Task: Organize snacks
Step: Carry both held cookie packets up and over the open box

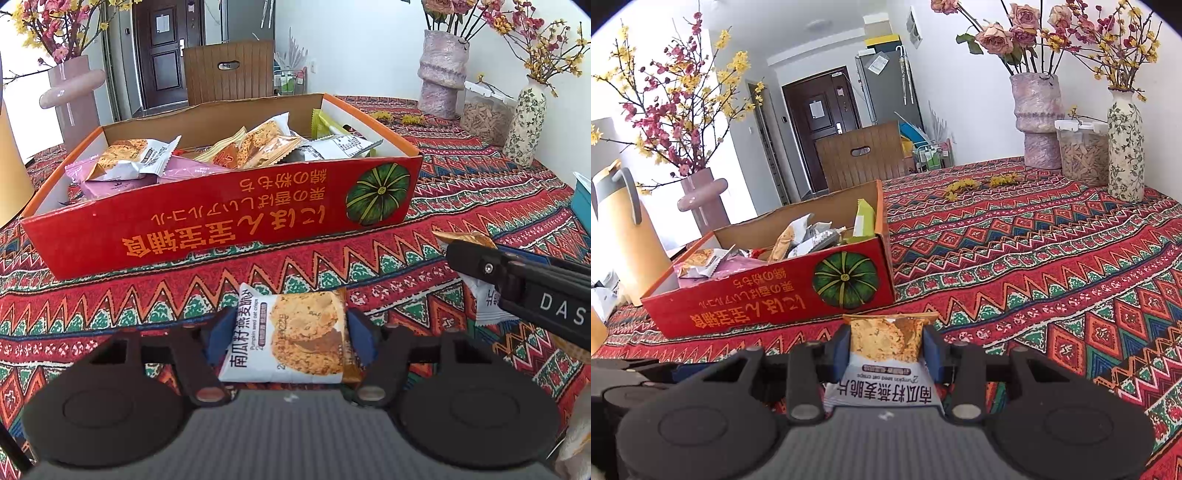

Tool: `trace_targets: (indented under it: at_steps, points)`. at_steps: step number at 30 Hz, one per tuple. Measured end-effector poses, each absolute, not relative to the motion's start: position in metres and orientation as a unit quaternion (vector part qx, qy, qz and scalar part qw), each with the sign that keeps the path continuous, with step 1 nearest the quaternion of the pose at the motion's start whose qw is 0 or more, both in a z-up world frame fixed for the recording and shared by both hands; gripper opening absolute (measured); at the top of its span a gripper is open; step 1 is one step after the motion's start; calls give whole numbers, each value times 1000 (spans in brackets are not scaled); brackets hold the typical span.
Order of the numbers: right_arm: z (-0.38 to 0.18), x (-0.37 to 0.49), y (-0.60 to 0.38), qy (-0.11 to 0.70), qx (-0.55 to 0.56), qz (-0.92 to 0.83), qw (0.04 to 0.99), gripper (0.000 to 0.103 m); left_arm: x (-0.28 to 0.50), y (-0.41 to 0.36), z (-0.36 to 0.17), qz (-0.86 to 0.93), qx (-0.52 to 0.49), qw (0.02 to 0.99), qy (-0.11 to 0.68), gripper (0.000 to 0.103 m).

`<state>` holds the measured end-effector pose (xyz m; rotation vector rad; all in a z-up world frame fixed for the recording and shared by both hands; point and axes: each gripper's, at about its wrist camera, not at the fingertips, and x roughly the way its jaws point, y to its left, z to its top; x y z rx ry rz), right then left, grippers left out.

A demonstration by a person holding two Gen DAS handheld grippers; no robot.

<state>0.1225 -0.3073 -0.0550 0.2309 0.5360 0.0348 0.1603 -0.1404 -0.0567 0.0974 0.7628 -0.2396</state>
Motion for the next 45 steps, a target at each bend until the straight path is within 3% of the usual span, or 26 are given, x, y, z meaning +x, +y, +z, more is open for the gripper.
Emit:
trace_targets:
  at_steps: [13, 25, 36, 45]
  points:
    - [-52, 121, -299, 265, 104, 20, 958, 40, 153, -133, -51, -125, 44, 924, 358, 57]
    - [-24, 130, -281, 216, 87, 42, 972, 41, 146, -104, 1, -114, 22, 956, 270, 57]
    - [6, 180, -262, 179, 67, 60, 980, 41, 187, -87, 37, -75, 14, 972, 221, 57]
    - [12, 243, -245, 176, 56, 64, 981, 41, 239, -77, 33, -45, 5, 973, 226, 57]
